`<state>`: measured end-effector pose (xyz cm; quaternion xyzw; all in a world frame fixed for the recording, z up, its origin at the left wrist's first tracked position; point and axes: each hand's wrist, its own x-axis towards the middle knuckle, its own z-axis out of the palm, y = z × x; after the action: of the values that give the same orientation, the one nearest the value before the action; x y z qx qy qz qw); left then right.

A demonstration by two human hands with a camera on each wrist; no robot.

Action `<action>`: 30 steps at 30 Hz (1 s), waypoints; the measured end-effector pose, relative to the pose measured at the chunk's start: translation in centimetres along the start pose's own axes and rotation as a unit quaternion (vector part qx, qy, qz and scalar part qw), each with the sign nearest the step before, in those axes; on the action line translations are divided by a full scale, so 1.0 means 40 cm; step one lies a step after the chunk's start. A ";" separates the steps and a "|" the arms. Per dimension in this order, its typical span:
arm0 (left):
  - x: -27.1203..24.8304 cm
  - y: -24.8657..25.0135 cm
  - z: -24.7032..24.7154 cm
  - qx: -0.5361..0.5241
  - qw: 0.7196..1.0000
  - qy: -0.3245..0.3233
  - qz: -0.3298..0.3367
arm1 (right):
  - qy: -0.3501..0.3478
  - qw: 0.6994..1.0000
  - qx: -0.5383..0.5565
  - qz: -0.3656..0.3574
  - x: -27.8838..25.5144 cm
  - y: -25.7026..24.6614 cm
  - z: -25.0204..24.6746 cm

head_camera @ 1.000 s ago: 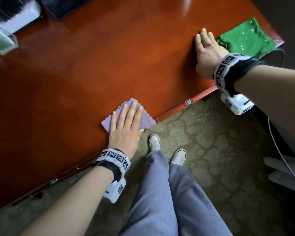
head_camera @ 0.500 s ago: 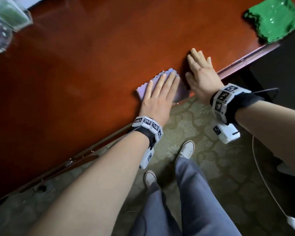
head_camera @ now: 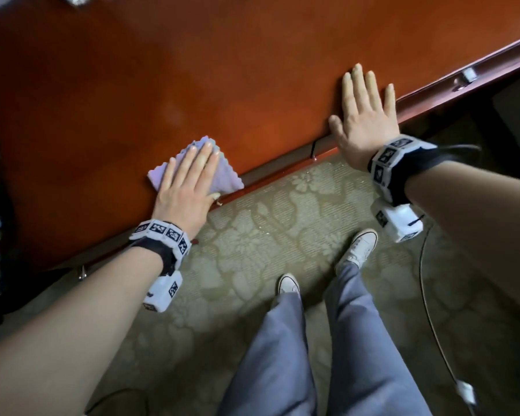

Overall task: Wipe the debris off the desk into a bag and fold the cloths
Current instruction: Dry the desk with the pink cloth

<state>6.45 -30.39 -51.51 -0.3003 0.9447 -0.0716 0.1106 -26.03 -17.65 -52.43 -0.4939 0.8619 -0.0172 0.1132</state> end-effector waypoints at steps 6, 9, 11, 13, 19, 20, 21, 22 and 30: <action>0.027 0.068 0.007 -0.014 0.999 0.027 -0.038 | -0.019 1.000 -0.007 0.002 0.001 -0.004 -0.010; 0.081 0.136 -0.011 -0.039 0.997 0.046 -0.047 | -0.010 1.000 -0.009 0.001 0.004 -0.003 -0.008; 0.119 0.186 -0.030 -0.067 0.995 0.050 -0.060 | 0.002 1.000 -0.005 0.002 0.004 -0.003 -0.004; 0.153 0.225 -0.051 -0.106 0.990 0.047 -0.083 | 0.008 1.000 -0.001 0.004 0.003 -0.004 0.001; 0.279 0.235 -0.097 -0.164 0.981 -0.028 -0.100 | 0.035 0.999 0.009 0.003 0.002 -0.003 0.007; 0.304 0.228 -0.104 -0.169 0.980 -0.038 -0.098 | 0.034 0.999 0.010 0.003 0.002 -0.003 0.008; 0.328 0.225 -0.109 -0.172 0.979 -0.045 -0.098 | 0.033 0.999 0.010 0.004 0.001 -0.003 0.009; 0.350 0.223 -0.115 -0.176 0.978 -0.050 -0.099 | 0.035 0.999 0.009 0.003 0.000 -0.003 0.012; 0.344 0.199 -0.140 -0.302 0.951 -0.010 -0.071 | 0.021 0.999 0.029 -0.003 -0.001 -0.005 -0.004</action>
<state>-10.29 -31.57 -49.99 -0.3868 0.8972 0.2122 0.0186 -25.88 -17.71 -52.23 -0.4926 0.8617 -0.0528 0.1098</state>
